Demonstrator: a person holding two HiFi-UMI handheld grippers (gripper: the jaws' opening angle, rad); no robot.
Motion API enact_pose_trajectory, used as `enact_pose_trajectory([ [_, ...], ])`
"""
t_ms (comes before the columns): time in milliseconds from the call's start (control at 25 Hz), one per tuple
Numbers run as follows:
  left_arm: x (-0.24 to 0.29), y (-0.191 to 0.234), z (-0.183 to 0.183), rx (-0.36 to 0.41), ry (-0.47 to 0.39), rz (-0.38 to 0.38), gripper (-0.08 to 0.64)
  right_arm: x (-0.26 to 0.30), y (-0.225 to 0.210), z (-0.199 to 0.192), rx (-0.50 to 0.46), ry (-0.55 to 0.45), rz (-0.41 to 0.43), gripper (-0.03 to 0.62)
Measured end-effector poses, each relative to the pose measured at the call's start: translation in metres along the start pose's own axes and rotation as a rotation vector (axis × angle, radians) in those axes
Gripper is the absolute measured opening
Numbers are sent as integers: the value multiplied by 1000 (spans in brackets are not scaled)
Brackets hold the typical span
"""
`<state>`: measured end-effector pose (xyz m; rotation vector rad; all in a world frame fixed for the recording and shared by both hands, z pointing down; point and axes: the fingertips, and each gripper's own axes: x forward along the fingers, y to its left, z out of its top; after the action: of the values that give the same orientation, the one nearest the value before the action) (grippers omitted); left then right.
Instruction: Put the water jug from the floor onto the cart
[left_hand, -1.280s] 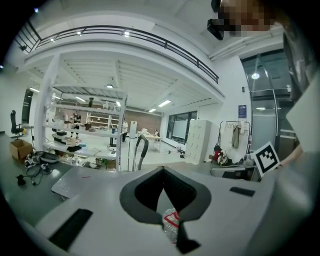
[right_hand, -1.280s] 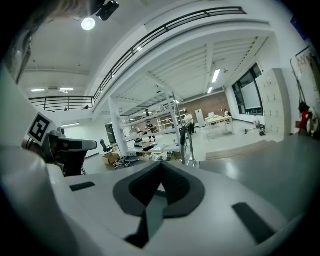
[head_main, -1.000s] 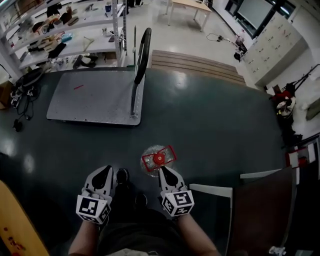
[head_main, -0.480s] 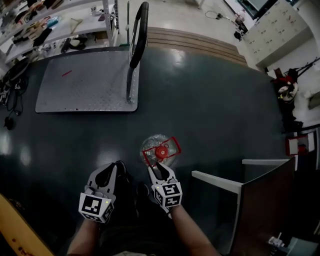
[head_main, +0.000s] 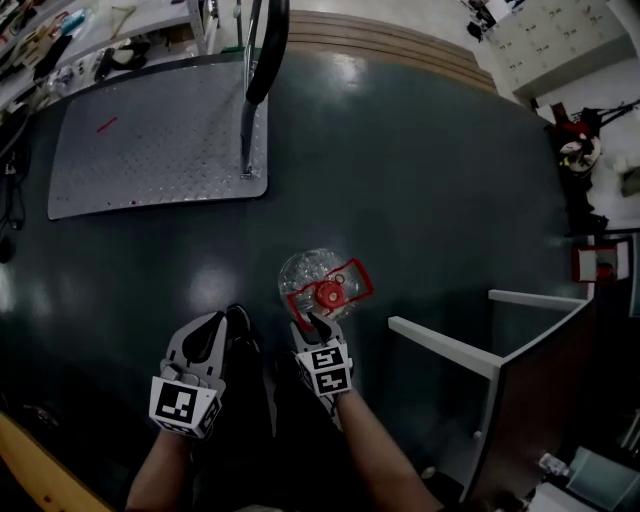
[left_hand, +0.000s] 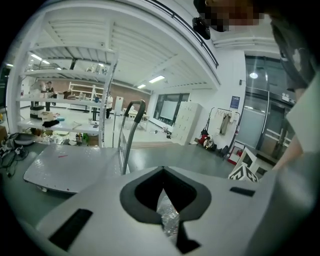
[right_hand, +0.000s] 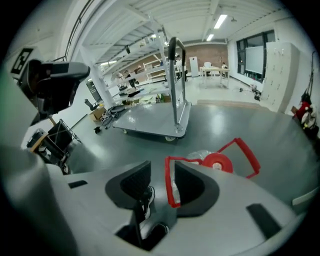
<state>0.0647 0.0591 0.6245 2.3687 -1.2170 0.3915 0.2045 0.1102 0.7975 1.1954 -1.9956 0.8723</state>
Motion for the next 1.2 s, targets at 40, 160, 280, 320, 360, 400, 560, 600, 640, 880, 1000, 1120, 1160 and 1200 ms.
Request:
enact_pose_trajectory([
  [40,3,3,-4,-5,9,-1,8,6,-2,-3,2,18,0,123],
  [160,10,10,-9,-33,24,1,8,25,-7,-15,28,71,4,121],
  [280,11,12,-17,-25,41,-11,8,37,-9,-26,-1,138,-2,121],
  [320,12,13,-19,-20,46,-14,8,41,-10,-29,1,157,-4,121],
  [360,13,15,-21,-15,49,-19,8,45,-11,-31,3,174,-3,121],
  [400,16,18,-21,-17,50,-23,8,50,-11,-32,-3,190,-2,121],
  [560,21,28,-26,-48,72,-22,8,61,-11,-38,-68,263,10,120],
  [600,23,29,-28,-46,79,-21,8,62,-11,-41,-71,283,12,119],
  [640,25,31,-30,-48,86,-21,8,64,-12,-44,-68,301,10,110],
  [880,35,34,-31,-103,92,-35,8,69,-15,-52,-90,339,1,23],
  [1000,38,34,-29,-106,98,-41,8,66,-14,-54,-68,344,15,21],
  [1120,40,34,-26,-107,98,-46,8,59,-17,-51,-57,335,20,21],
  [1160,40,34,-25,-102,98,-49,8,57,-18,-47,-61,333,17,21],
  [1200,40,34,-23,-92,100,-54,8,54,-19,-43,-67,330,14,21],
])
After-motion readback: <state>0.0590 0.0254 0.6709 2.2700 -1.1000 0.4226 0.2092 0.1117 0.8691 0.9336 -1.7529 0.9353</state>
